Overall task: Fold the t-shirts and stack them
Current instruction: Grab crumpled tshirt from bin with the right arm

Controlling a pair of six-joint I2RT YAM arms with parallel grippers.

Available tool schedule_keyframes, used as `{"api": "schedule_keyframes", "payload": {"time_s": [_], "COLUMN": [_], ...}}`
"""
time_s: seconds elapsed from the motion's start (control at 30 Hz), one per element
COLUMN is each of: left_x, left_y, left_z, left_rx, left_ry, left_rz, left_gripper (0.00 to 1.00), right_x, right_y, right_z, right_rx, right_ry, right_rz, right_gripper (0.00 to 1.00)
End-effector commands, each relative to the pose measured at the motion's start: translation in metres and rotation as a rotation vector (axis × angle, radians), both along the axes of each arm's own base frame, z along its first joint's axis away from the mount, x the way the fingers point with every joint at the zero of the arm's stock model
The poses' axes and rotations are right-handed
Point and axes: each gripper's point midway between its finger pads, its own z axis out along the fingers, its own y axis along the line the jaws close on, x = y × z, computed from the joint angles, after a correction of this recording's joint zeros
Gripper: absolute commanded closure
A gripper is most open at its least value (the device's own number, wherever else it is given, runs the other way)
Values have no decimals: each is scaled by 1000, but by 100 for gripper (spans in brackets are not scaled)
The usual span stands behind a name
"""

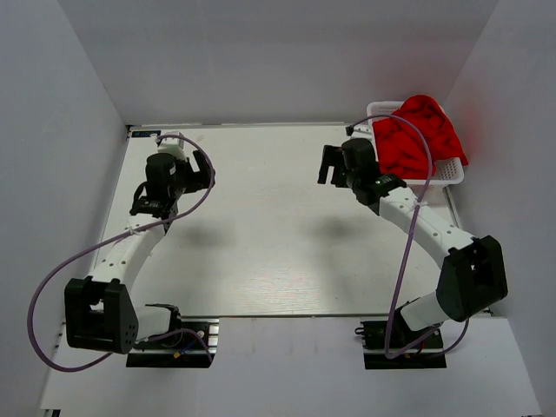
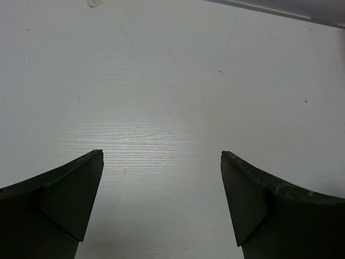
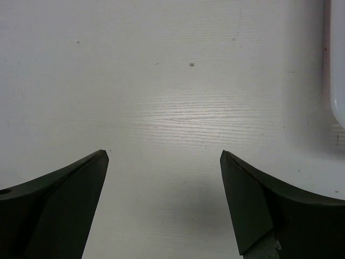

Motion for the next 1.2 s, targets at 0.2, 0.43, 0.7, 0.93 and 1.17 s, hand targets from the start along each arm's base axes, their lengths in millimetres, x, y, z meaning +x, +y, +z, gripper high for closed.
{"api": "schedule_keyframes", "payload": {"time_s": [0.2, 0.43, 0.7, 0.93, 1.17], "left_x": [-13, -15, -16, -14, -8], "left_y": [-1, 3, -3, -1, 10], "left_z": [38, 44, 30, 17, 19], "left_rx": [1, 6, -9, -9, -15], "left_ry": [-109, -122, -135, -114, -128], "left_rz": [-18, 1, -33, -13, 50], "left_gripper": [0, 0, 0, 0, 0], "right_x": [0, 18, 75, 128, 171], "right_y": [10, -21, -64, -144, -228], "right_z": [28, 28, 43, 66, 71], "right_rx": [-37, -92, -251, -290, -316], "right_ry": [-170, -275, -238, -326, -321], "right_rz": [146, -19, -173, -295, -408], "right_gripper": [10, 10, 10, 10, 10]}}
